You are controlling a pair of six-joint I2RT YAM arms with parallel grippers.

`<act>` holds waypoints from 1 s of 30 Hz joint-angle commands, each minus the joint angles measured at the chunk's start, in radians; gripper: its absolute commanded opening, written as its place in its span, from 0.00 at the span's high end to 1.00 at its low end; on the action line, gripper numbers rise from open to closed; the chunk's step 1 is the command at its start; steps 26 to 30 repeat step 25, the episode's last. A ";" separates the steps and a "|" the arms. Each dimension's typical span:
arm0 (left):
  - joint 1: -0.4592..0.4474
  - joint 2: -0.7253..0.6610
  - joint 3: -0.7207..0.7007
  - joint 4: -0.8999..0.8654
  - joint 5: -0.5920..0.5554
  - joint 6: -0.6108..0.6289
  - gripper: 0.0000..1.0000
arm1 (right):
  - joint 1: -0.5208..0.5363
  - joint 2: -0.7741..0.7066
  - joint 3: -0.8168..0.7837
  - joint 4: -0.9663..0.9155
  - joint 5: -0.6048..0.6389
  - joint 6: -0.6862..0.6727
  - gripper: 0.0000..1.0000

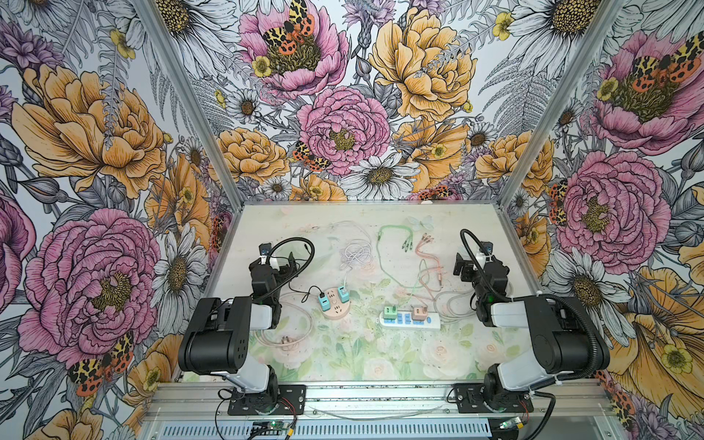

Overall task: Insert plugs into power strip
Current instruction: Reset both arms

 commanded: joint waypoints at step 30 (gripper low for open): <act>-0.004 -0.001 0.013 0.032 -0.014 -0.005 0.01 | -0.002 -0.001 0.018 -0.001 0.015 0.020 0.01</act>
